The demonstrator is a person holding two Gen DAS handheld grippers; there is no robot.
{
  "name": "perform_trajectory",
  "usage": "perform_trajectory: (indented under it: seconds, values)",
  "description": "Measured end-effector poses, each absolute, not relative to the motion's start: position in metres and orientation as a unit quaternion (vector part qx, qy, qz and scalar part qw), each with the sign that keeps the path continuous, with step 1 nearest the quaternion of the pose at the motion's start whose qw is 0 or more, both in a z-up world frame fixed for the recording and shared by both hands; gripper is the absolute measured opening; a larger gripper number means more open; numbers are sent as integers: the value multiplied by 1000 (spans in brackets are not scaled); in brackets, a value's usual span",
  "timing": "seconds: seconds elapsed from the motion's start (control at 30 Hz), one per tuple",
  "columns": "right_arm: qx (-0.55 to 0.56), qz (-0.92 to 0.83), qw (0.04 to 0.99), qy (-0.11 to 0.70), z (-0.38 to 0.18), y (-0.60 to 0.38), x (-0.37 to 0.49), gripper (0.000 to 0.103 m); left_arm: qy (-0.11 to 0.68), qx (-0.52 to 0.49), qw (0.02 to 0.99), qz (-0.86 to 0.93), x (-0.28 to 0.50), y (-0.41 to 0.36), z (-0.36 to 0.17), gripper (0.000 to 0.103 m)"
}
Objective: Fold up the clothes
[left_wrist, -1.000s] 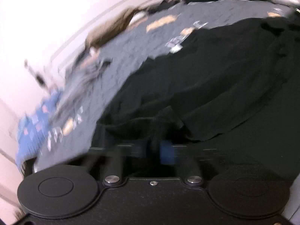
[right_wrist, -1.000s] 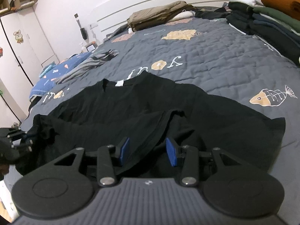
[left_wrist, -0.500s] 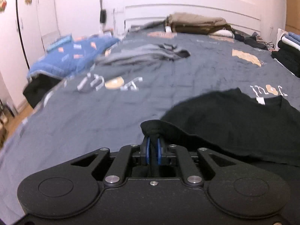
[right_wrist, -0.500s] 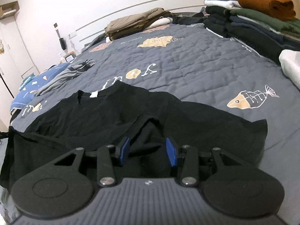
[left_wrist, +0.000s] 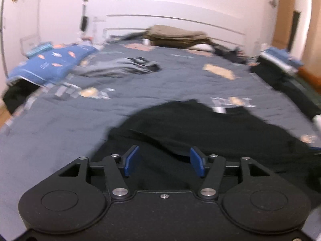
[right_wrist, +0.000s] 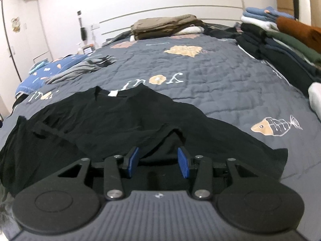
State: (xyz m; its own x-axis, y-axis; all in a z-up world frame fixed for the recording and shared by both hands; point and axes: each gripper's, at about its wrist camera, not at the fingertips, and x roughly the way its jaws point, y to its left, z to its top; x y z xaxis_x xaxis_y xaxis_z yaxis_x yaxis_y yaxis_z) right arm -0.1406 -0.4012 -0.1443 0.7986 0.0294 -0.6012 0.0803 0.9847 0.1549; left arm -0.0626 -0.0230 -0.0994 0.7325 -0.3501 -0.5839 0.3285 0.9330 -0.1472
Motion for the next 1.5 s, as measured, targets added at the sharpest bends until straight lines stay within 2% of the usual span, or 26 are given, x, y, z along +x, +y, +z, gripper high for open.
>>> perform_trajectory:
  seconds: [0.2,0.53,1.03,1.23,1.5]
  values:
    - [64,-6,946,316,-141,-390,-141,42,342,-23,914,-220,-82,-61,-118,57]
    - [35,2,946,322,-139,-370,-141,42,361,-21,902,-234,-93,-79,-144,58]
    - [-28,27,941,337,-144,-340,-137,42,374,-11,896,-239,-94,-82,-153,60]
    - [27,74,925,373,-149,-340,-130,42,375,-10,895,-242,-95,-85,-152,61]
    - [-6,64,914,400,-171,-326,-119,42,372,-8,896,-244,-96,-86,-150,63]
